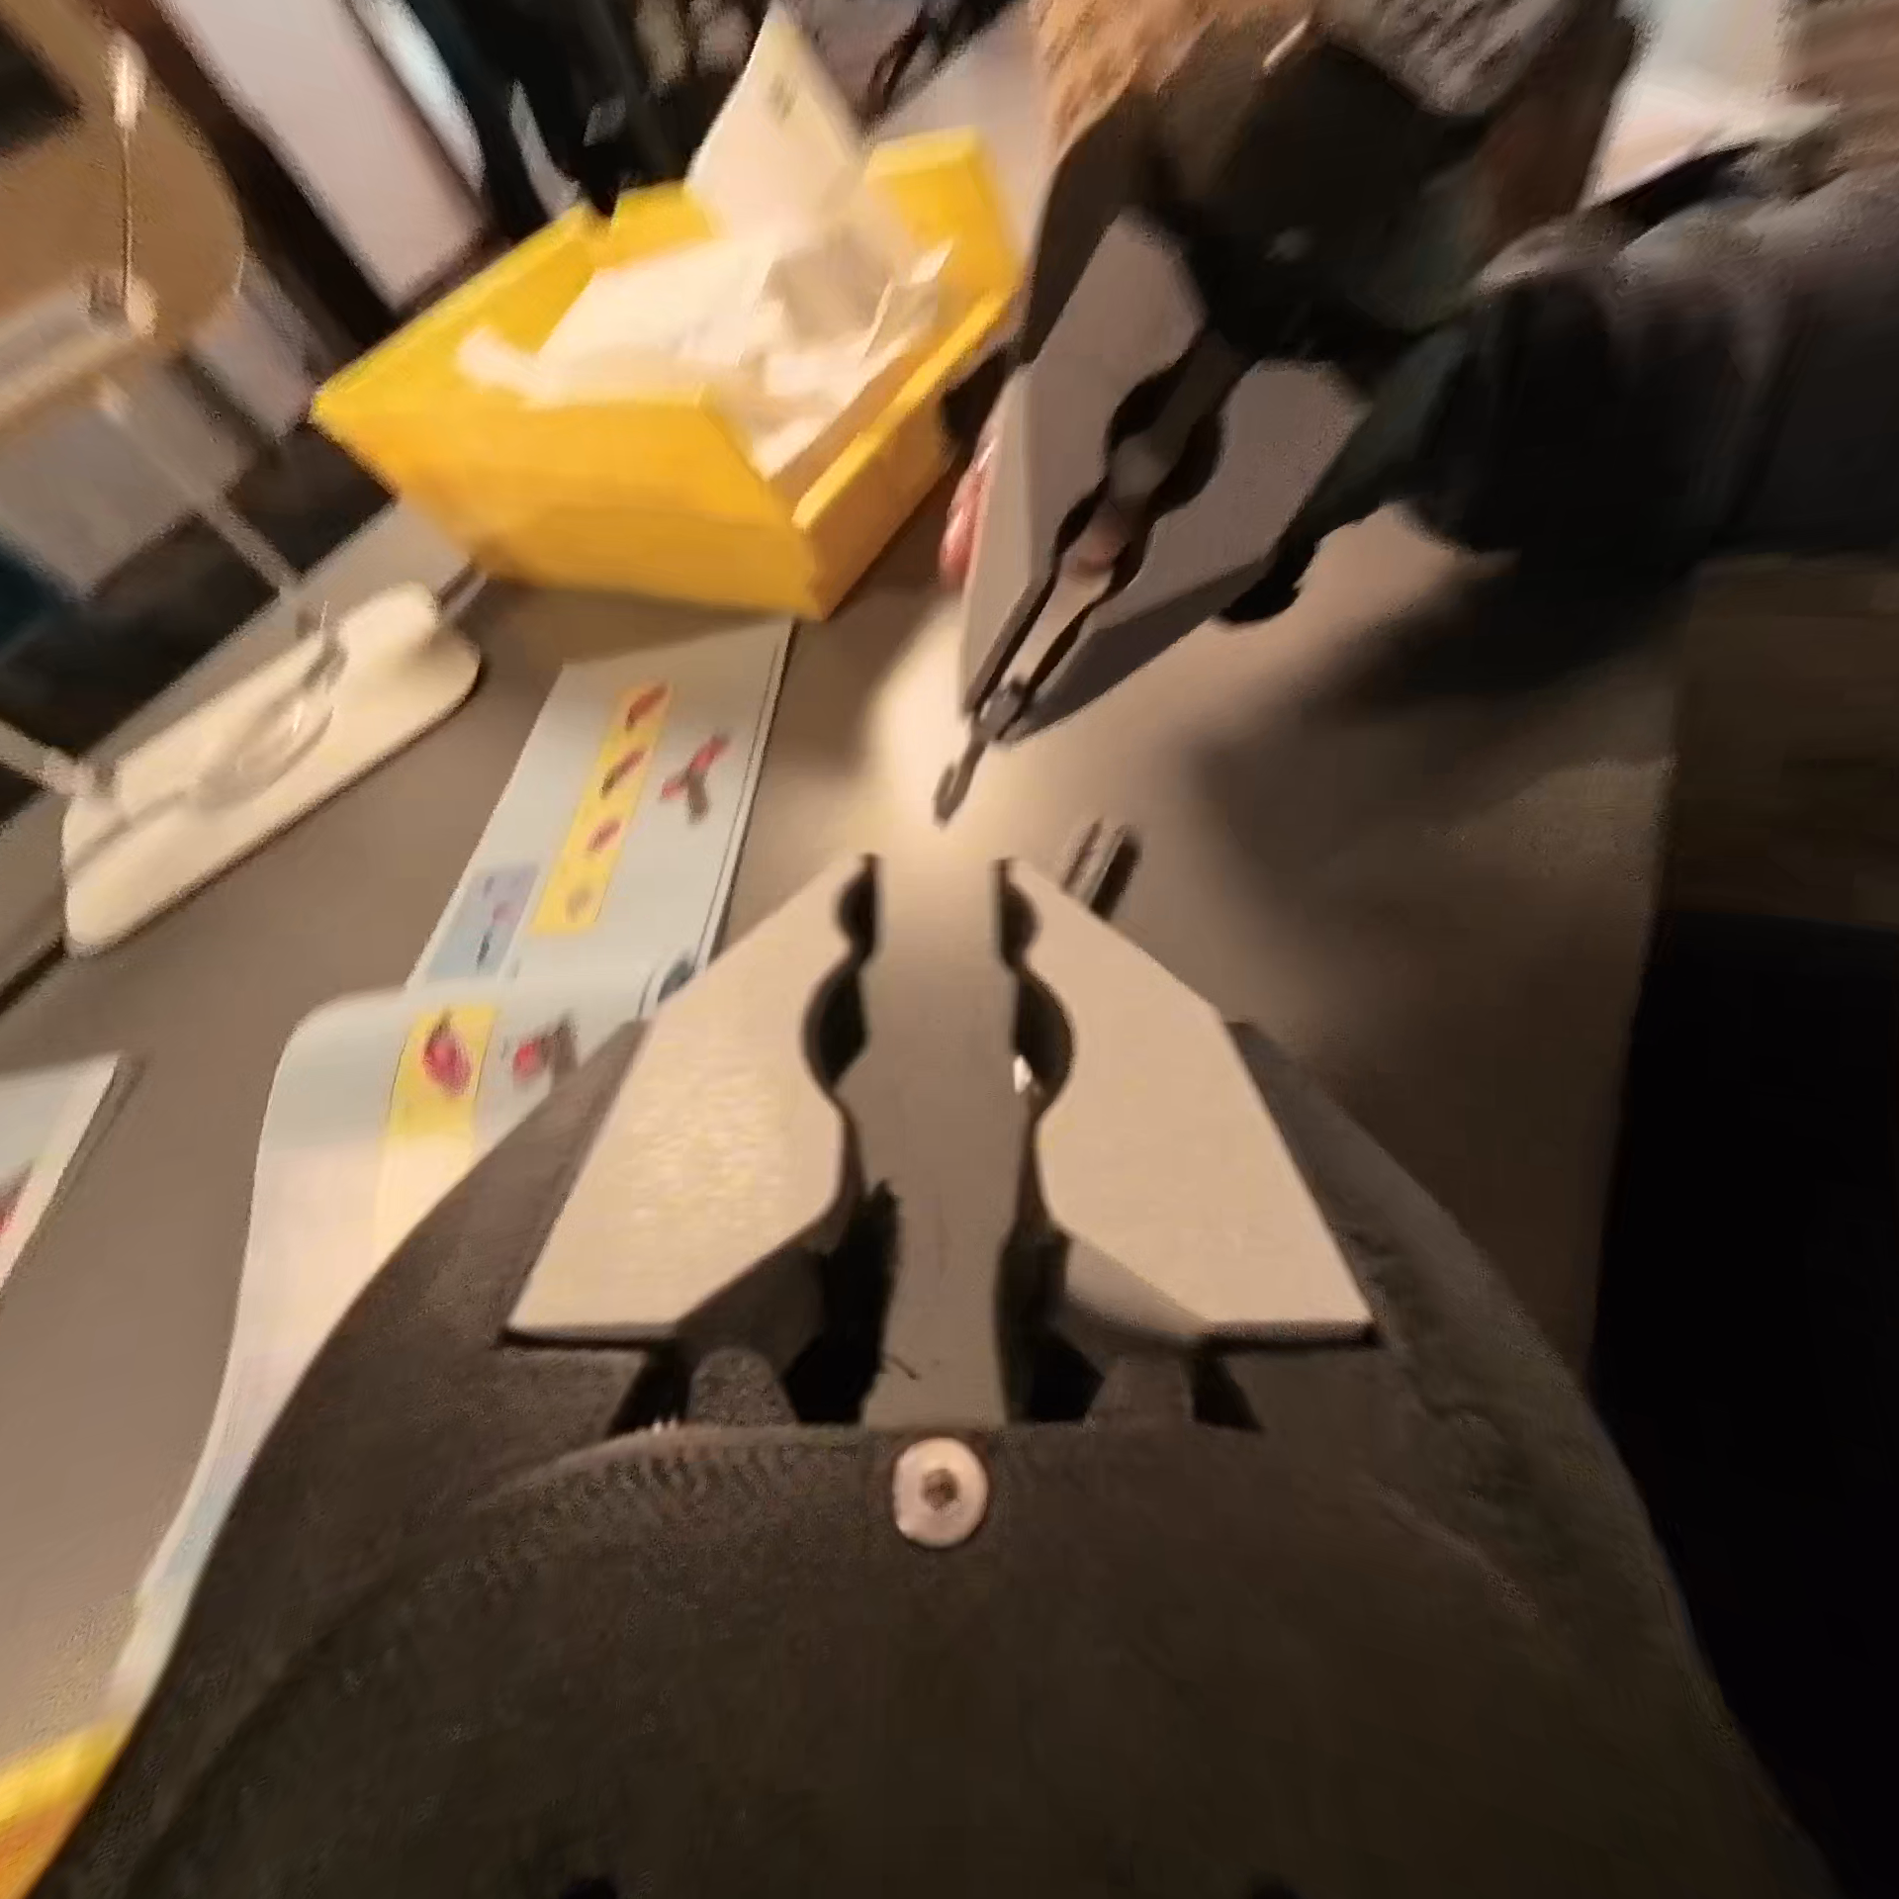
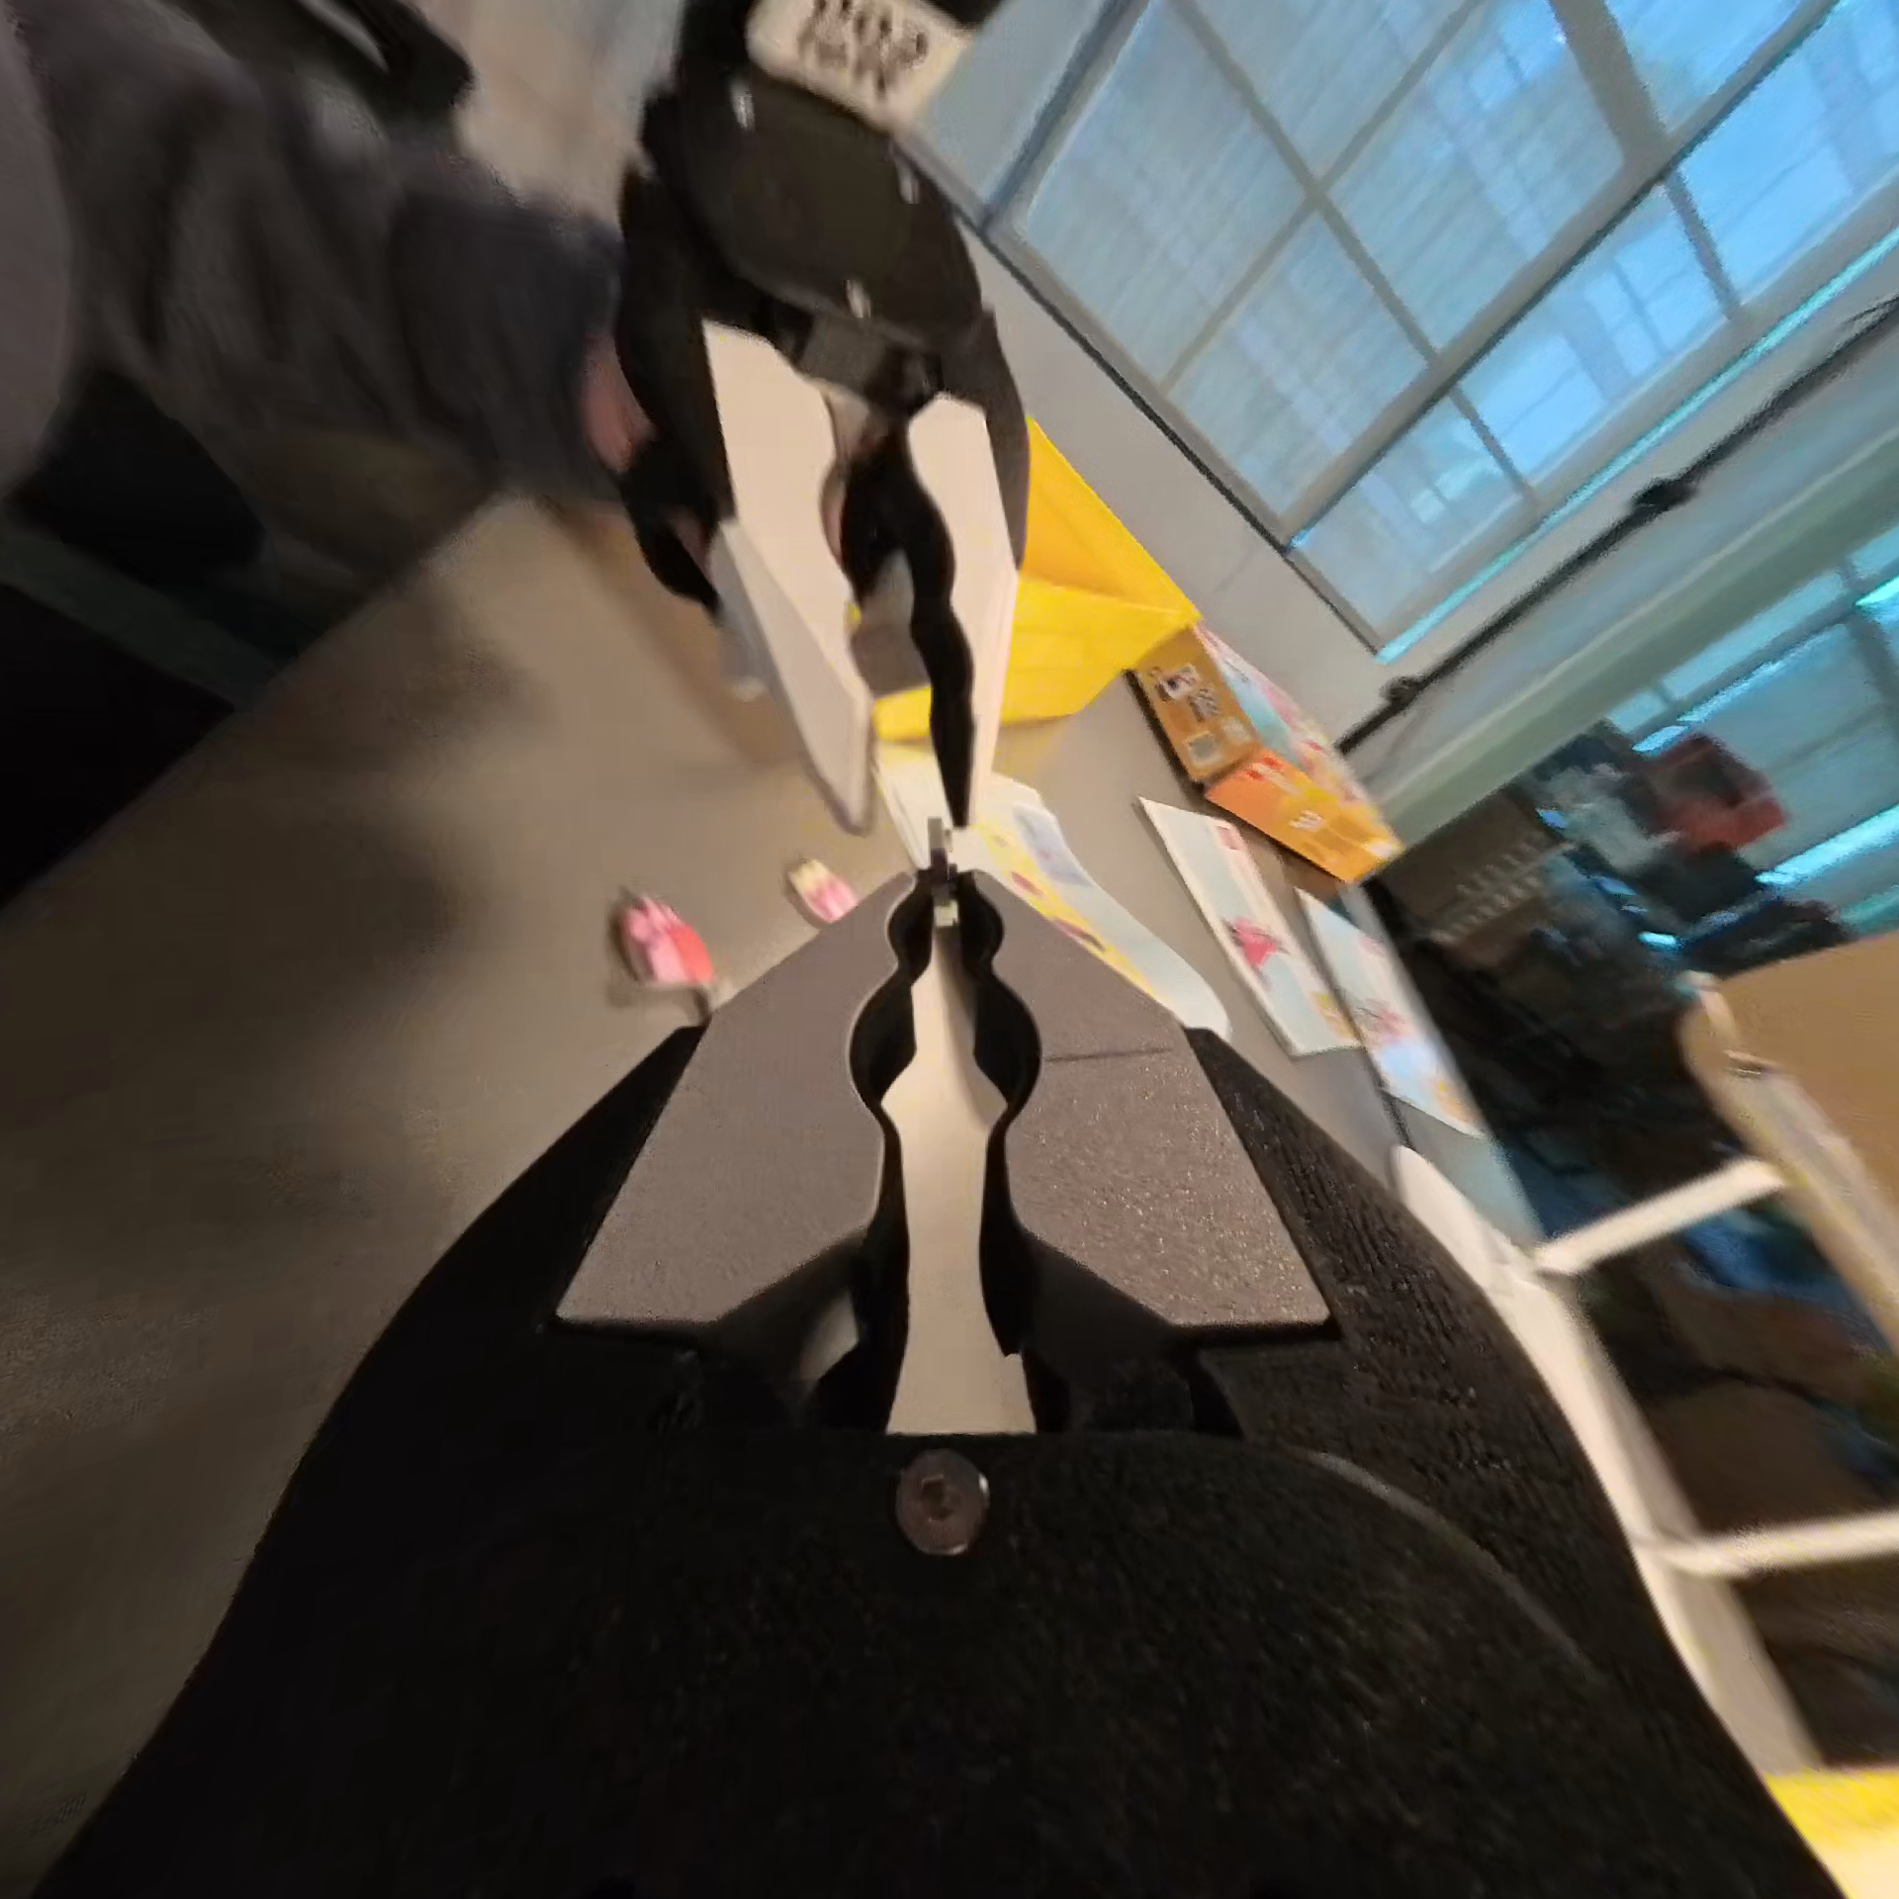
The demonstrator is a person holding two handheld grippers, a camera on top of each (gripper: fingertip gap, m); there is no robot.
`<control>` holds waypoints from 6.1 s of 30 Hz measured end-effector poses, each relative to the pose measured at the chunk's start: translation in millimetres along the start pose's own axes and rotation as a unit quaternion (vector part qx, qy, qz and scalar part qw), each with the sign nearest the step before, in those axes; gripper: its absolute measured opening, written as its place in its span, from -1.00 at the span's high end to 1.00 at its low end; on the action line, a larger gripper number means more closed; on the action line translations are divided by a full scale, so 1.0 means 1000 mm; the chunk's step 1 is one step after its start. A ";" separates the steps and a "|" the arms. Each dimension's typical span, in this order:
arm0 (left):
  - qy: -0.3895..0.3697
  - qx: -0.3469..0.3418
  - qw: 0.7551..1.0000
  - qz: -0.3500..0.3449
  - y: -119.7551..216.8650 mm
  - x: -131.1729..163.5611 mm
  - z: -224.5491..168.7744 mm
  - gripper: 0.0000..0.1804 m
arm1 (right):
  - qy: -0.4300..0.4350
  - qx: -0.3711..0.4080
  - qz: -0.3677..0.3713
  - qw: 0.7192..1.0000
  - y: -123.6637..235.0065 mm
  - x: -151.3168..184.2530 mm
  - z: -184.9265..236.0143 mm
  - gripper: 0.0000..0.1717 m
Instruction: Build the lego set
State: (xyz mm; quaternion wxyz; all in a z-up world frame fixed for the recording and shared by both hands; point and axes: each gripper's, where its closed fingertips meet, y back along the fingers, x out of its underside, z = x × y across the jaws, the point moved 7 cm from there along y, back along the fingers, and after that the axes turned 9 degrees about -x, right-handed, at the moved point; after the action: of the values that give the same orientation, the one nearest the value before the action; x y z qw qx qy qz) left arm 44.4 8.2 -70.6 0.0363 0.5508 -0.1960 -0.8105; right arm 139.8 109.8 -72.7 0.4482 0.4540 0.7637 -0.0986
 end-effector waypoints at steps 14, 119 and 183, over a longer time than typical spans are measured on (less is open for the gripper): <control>0.211 -0.088 0.944 0.237 0.002 0.077 0.011 0.42 | 0.225 0.138 0.137 0.955 -0.026 0.029 0.009 0.98; -0.392 -0.055 0.917 -0.051 -0.038 0.051 0.007 0.96 | -0.266 -0.248 0.096 0.926 -0.036 0.082 -0.024 0.66; -0.455 -0.062 0.864 -0.206 -0.034 0.040 -0.001 0.95 | -0.386 -0.364 -0.094 0.842 -0.021 0.059 -0.031 0.84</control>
State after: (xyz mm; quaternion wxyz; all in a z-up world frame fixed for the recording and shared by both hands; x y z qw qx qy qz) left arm 34.6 28.0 -118.4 -0.1908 0.1452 -0.0223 -0.9706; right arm 94.4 151.0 -106.2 0.8285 0.1094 0.5487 -0.0225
